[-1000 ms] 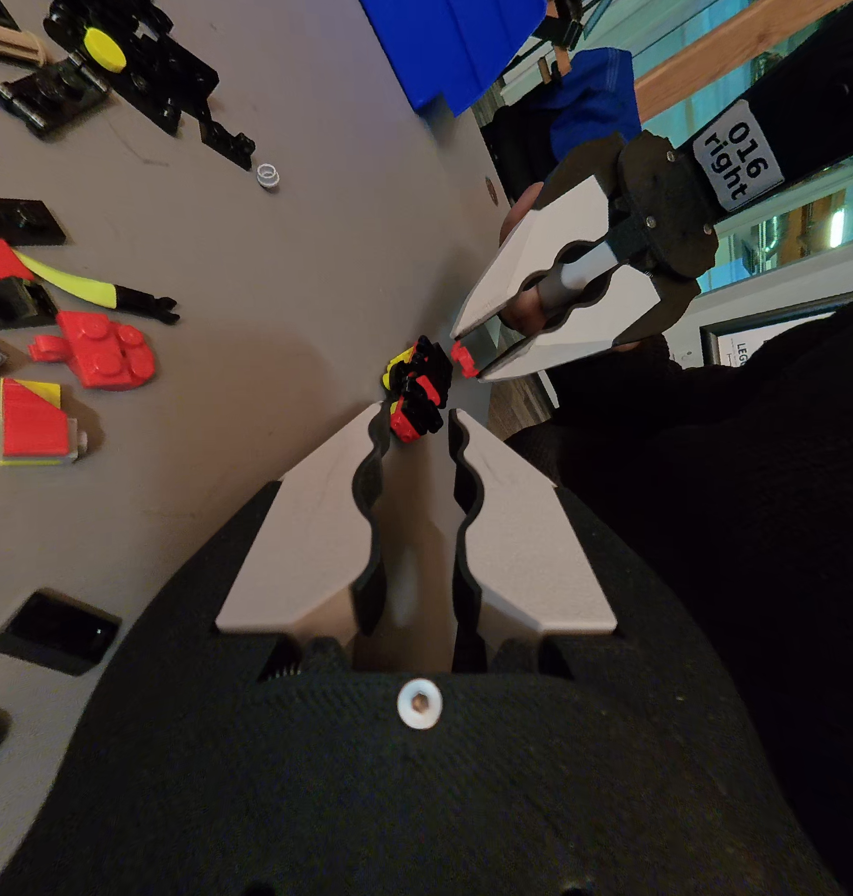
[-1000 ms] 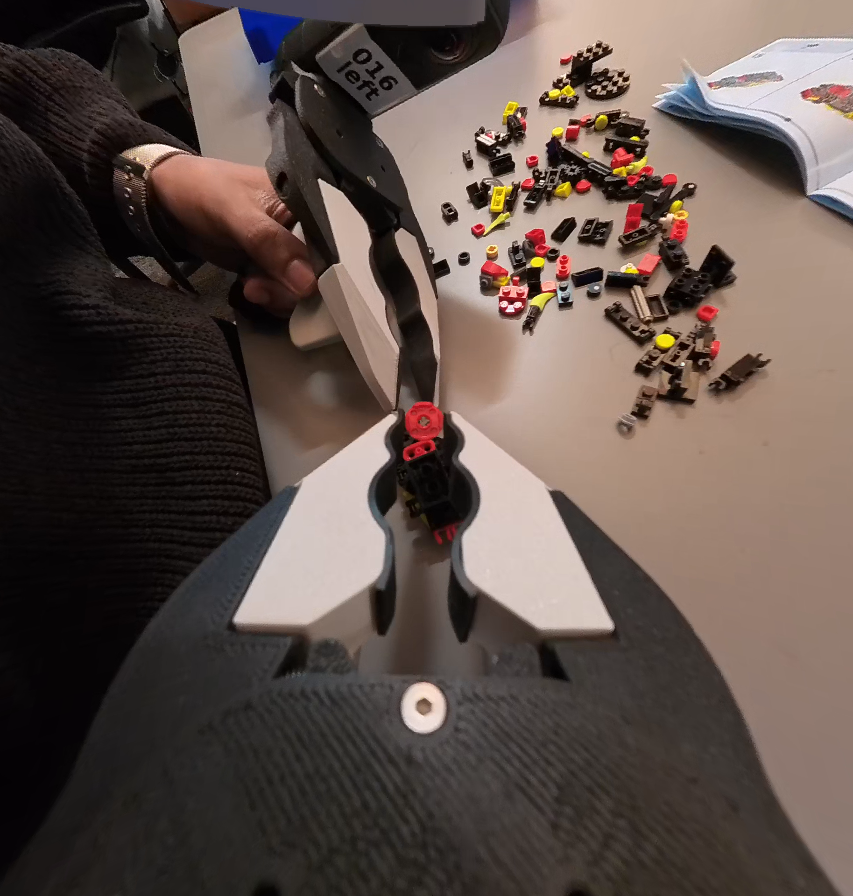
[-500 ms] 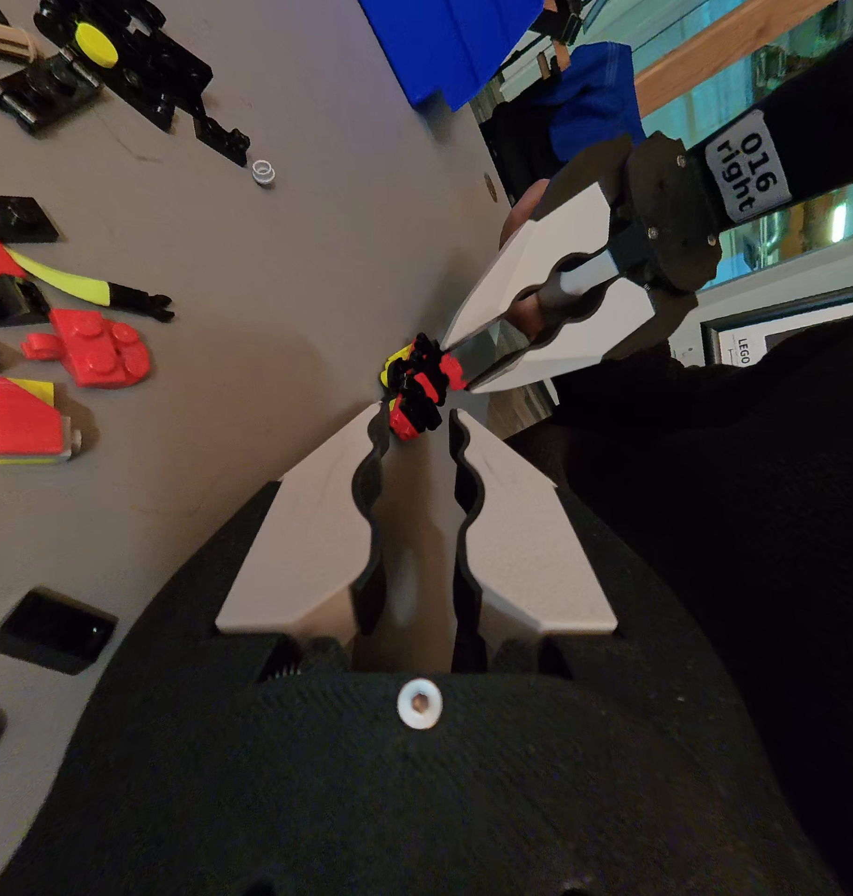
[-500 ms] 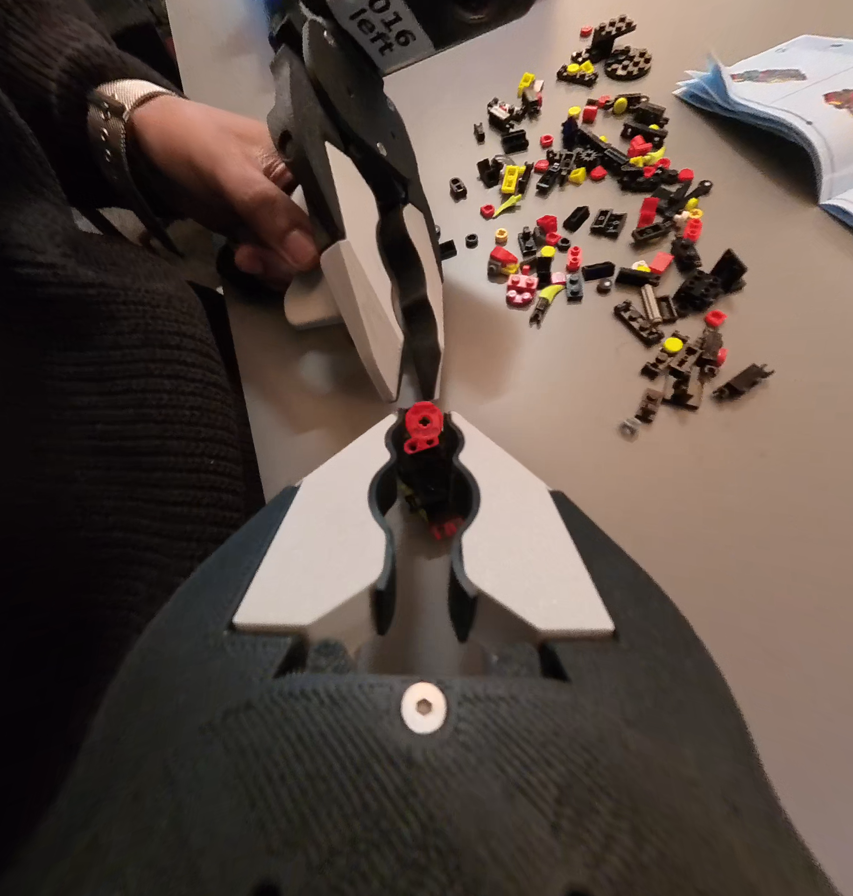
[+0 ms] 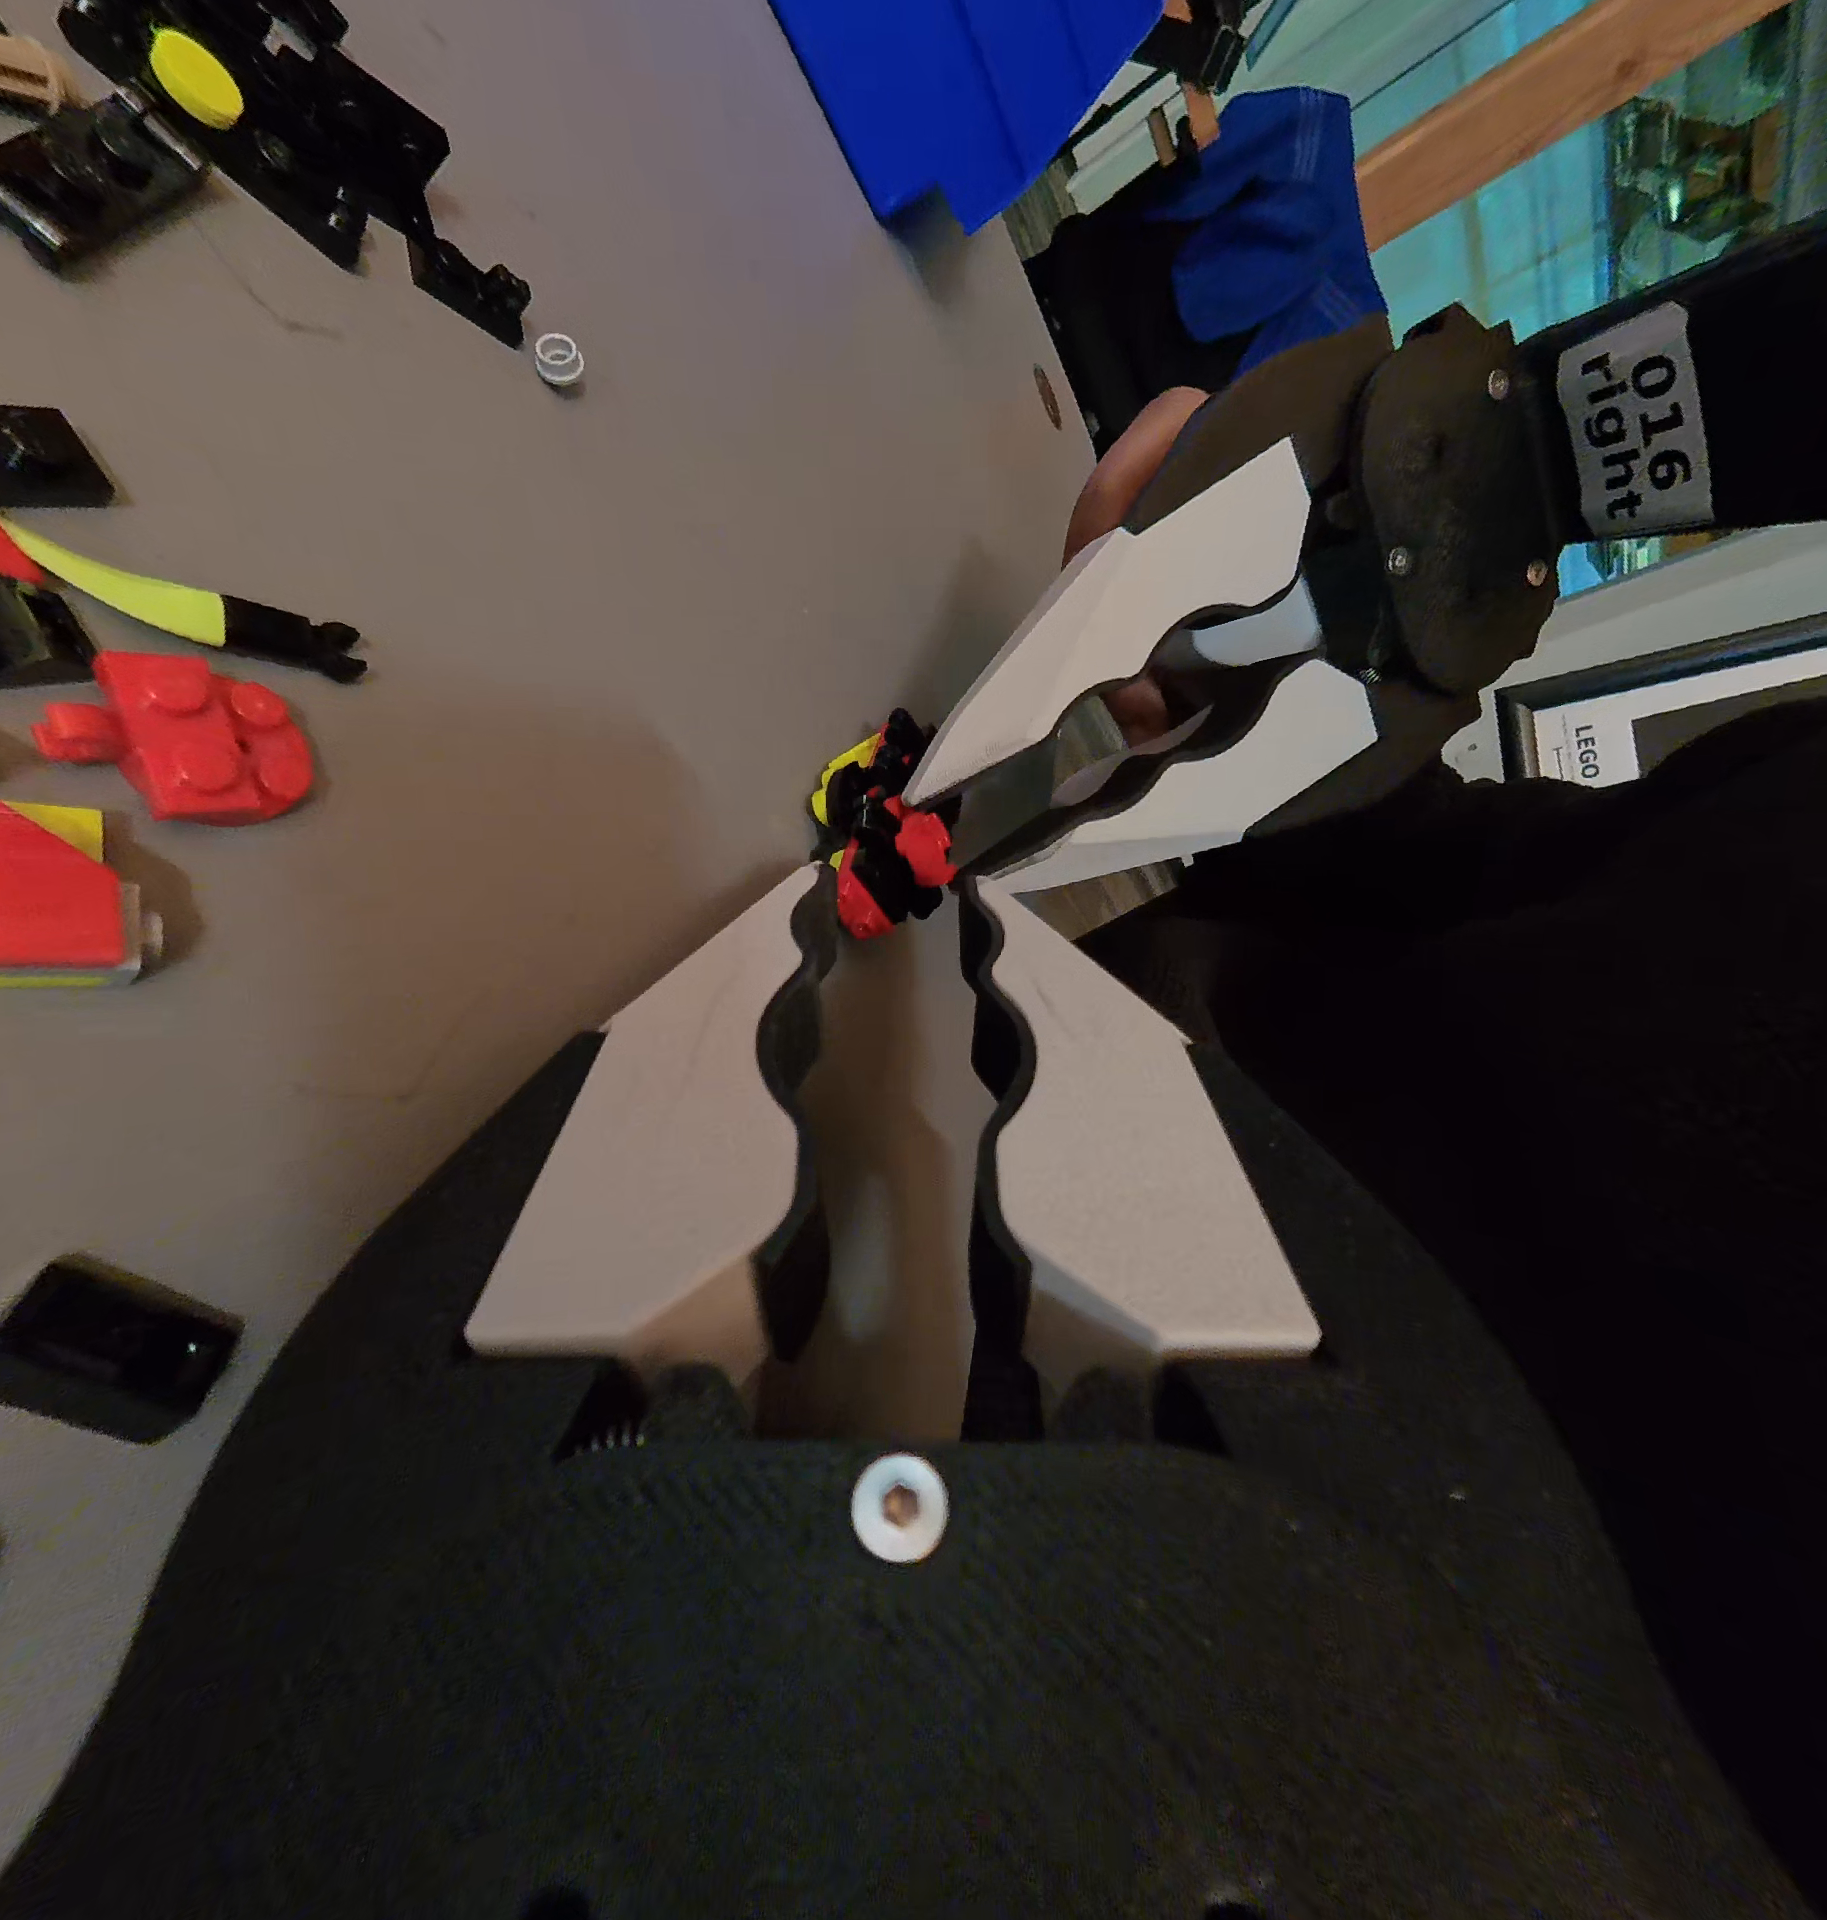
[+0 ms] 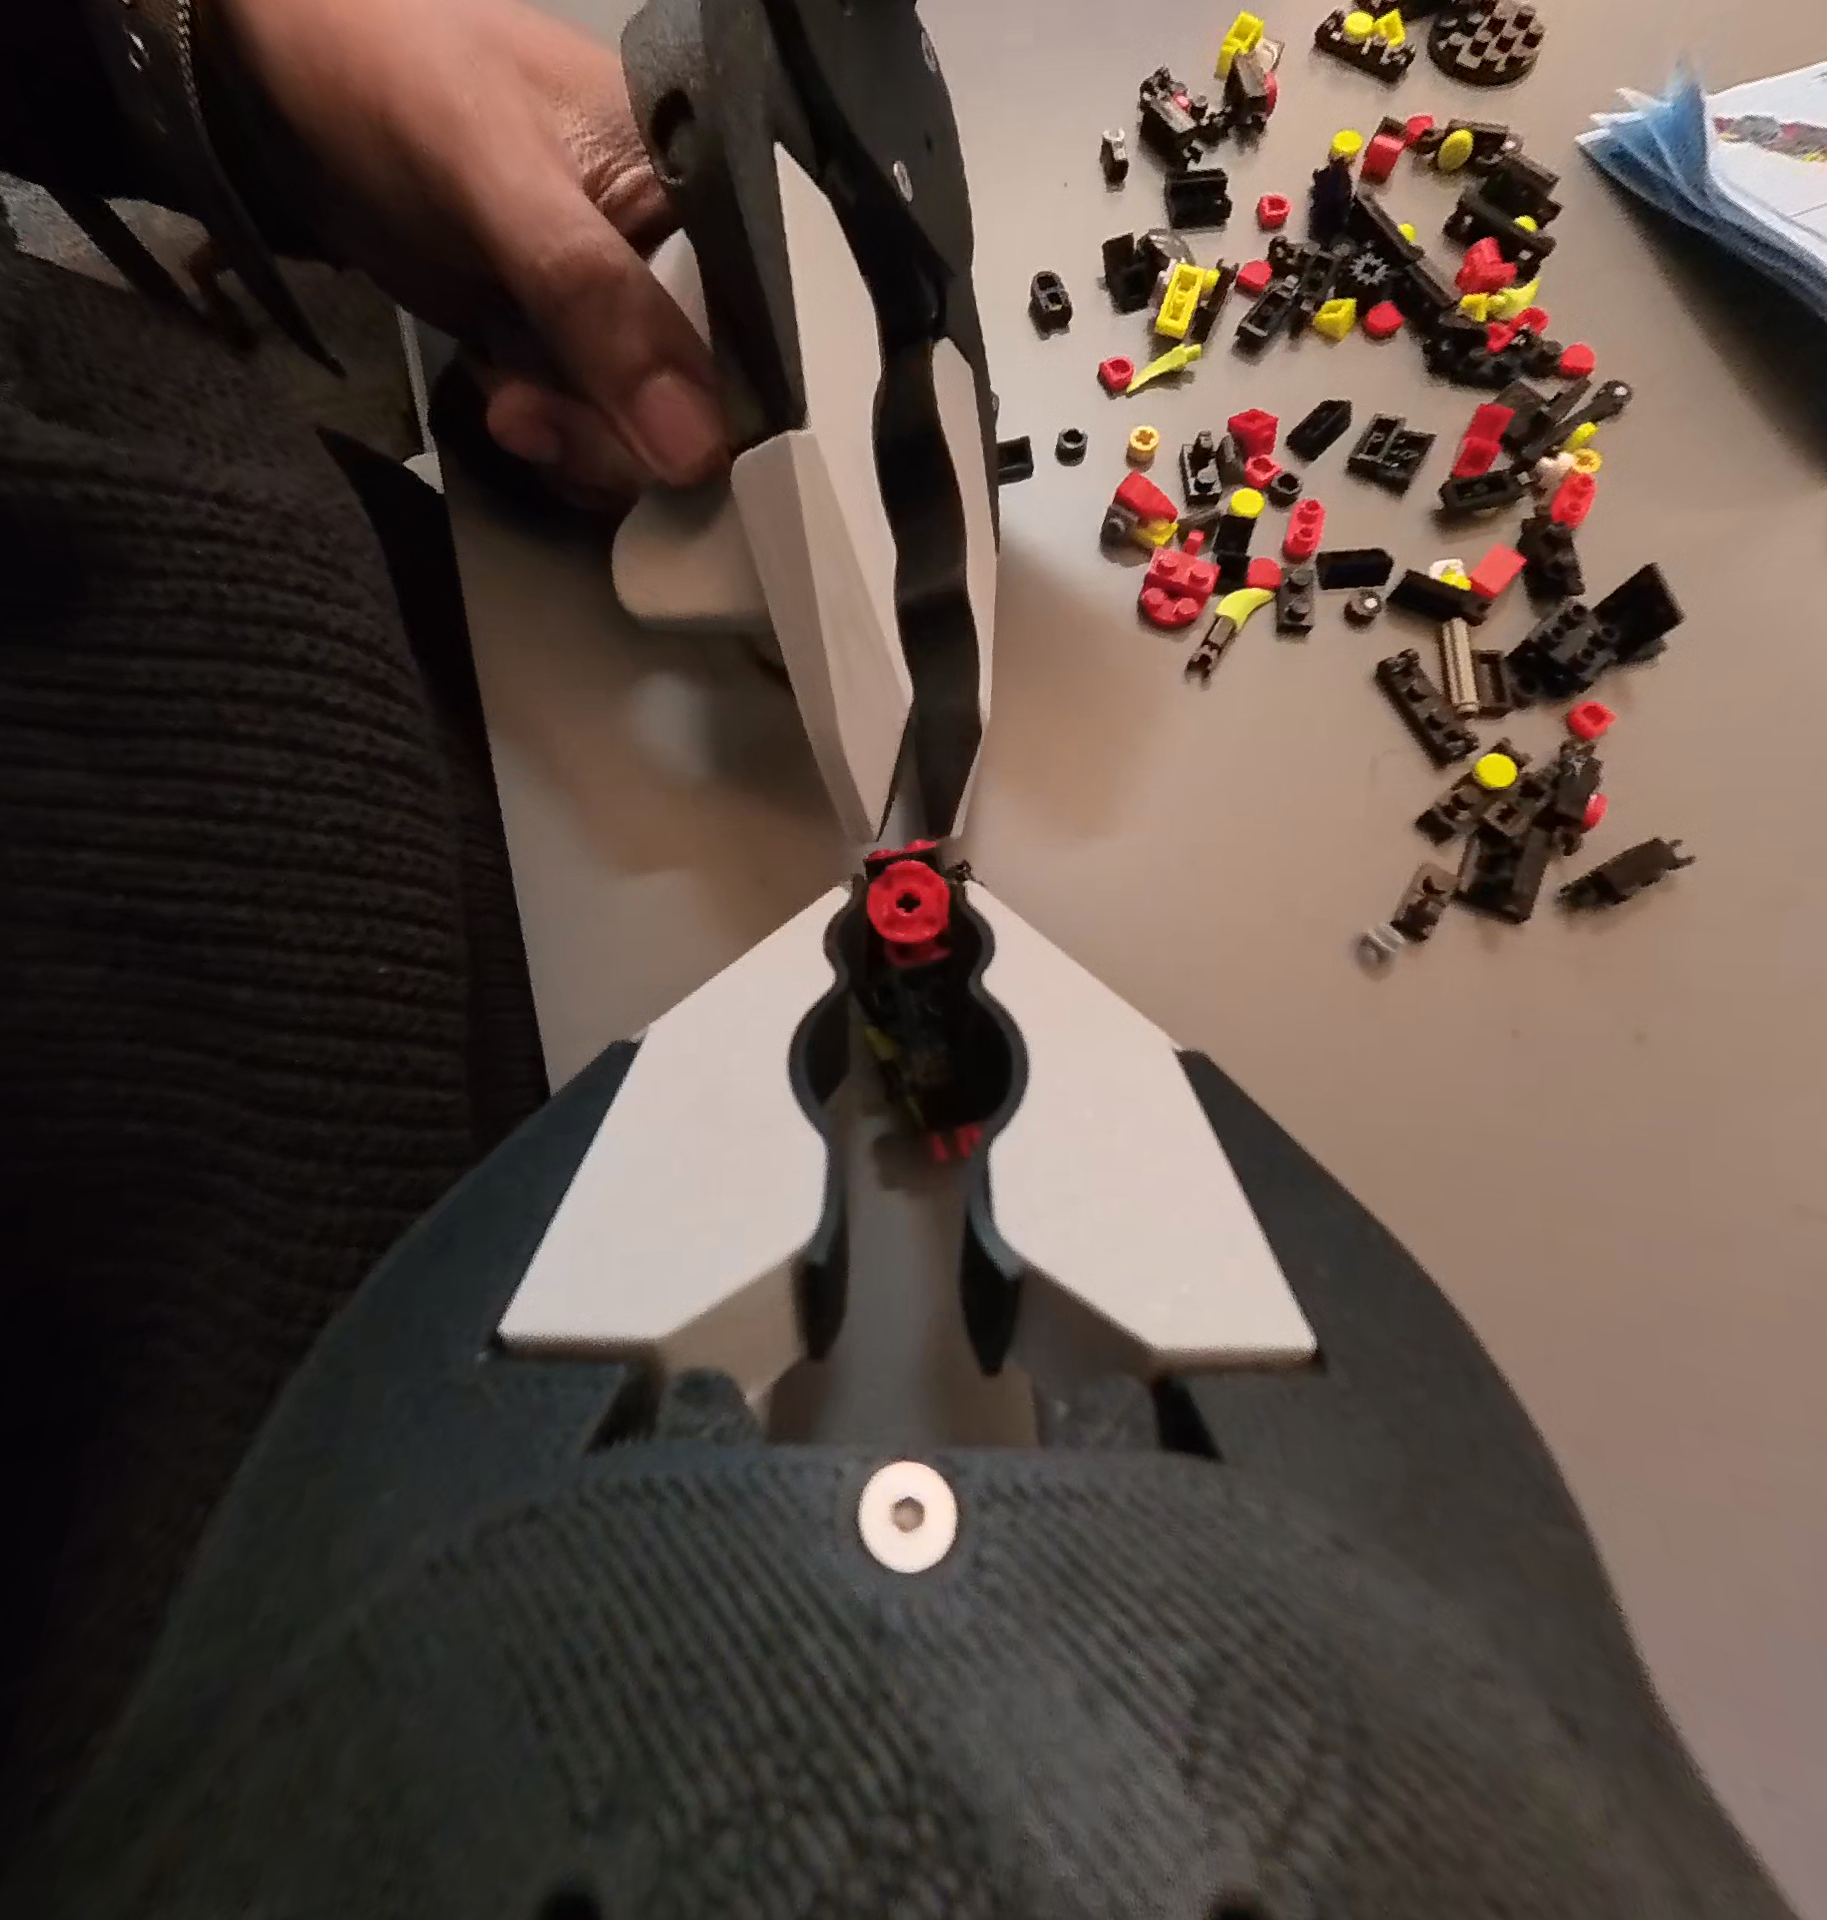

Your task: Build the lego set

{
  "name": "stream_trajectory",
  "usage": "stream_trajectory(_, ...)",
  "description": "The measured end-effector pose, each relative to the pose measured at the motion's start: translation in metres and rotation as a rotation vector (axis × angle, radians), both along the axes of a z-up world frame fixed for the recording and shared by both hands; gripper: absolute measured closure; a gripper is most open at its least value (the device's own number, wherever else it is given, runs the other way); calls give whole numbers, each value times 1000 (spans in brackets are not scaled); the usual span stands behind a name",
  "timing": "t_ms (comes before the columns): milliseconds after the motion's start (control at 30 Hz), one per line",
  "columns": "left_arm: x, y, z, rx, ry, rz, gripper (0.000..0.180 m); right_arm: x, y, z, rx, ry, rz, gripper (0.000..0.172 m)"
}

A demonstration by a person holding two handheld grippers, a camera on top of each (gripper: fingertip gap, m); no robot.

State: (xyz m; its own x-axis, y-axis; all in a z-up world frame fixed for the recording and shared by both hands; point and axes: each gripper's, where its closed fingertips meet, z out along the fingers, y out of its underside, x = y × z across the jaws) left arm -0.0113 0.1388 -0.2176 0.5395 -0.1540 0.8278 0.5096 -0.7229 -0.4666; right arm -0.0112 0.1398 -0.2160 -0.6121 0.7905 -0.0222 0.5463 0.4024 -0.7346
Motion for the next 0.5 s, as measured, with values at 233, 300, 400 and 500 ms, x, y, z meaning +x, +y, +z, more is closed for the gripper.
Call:
stream_trajectory(233, 1, 0, -1, -2, 8, -4, 160, 0, 0, 0, 5, 5, 7, 158)
stream_trajectory(300, 1, 0, -1, -2, 8, -4, 160, 0, -1, 0, 5, 5, 14, 158)
stream_trajectory(400, 1, 0, -1, -3, 10, -4, 160, 0, -1, 0, -1, 2, 21, 158)
stream_trajectory(500, 1, 0, -1, -3, 11, -4, 160, -1, -2, 0, -1, -1, 29, 158)
